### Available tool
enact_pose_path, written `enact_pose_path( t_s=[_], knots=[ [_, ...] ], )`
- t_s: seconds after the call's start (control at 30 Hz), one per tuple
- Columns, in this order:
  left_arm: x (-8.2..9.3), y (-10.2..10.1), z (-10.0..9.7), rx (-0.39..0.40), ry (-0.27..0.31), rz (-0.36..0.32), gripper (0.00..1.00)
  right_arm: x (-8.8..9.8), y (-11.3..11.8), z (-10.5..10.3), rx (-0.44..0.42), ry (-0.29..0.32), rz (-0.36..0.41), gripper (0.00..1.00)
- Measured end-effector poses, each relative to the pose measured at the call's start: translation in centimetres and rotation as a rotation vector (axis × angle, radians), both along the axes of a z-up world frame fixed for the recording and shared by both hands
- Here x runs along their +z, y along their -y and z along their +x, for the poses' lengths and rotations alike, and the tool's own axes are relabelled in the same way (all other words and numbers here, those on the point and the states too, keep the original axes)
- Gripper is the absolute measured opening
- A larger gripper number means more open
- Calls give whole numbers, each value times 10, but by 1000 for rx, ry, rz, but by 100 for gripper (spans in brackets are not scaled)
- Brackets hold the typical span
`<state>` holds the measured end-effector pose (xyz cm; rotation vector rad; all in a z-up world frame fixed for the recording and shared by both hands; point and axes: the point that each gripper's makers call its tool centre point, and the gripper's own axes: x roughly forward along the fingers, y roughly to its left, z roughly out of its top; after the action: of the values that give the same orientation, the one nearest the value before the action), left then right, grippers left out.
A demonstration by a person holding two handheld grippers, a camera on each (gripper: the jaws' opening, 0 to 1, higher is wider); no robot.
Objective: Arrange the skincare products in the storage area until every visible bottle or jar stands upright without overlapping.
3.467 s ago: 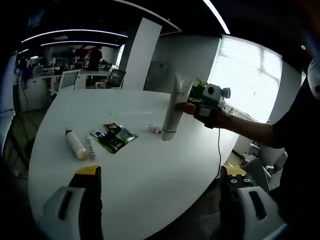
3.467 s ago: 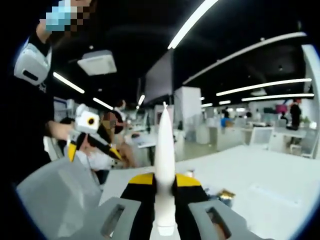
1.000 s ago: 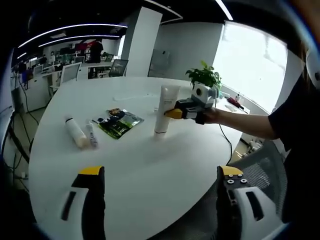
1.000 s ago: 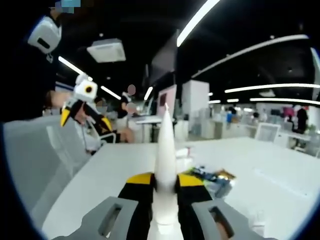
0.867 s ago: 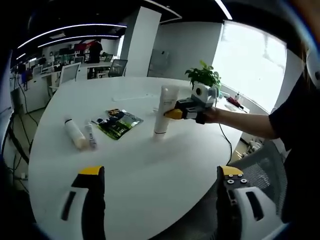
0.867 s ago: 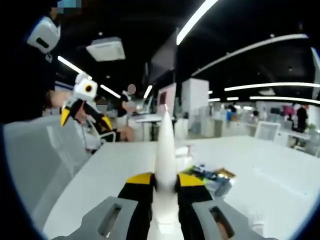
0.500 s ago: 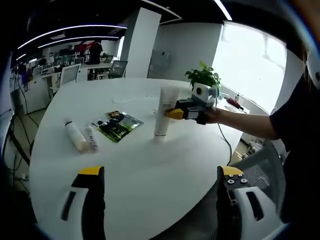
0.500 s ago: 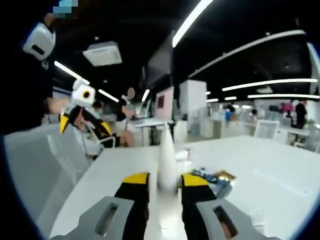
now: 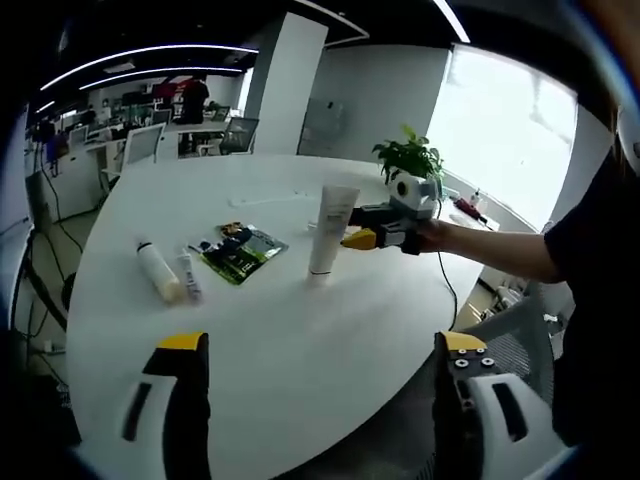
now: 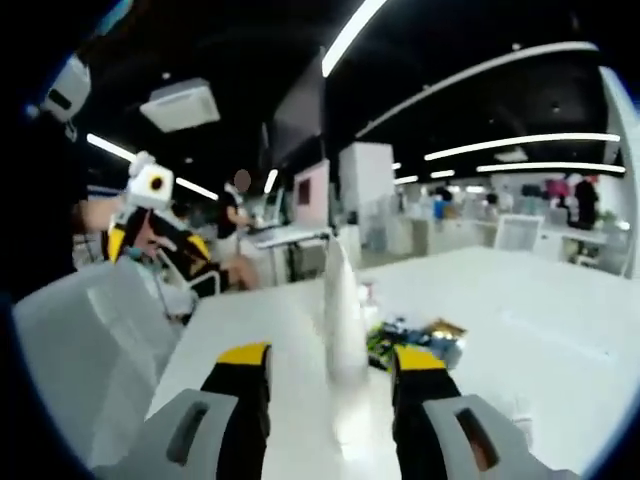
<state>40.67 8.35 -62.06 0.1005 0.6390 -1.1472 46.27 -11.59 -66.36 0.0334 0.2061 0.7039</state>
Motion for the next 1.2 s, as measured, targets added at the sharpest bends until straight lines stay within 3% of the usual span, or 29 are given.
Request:
enact_pose_path(
  t_s=[0.2, 0.47, 0.67, 0.77, 0.87, 1.2],
  knots=[
    [-1, -4, 4, 27, -10, -3, 87, -4, 3, -14, -51, -37, 1, 54],
    [3, -4, -3, 39, -66, -58, 87, 13, 6, -39, -161, -60, 3, 79],
    [10, -10, 1, 48, -72, -57, 87, 36, 8, -50, -235, -52, 44, 88],
    [20, -13, 2, 59, -74, -81, 85, 52, 6, -55, -256, -30, 102, 91],
    [29, -15, 3, 78, -84, -121, 85, 55, 4, -64, -277, -32, 84, 91],
    [41, -34, 6, 110, -78, -92, 85, 62, -3, -103, -376, -109, 140, 96]
  ],
)
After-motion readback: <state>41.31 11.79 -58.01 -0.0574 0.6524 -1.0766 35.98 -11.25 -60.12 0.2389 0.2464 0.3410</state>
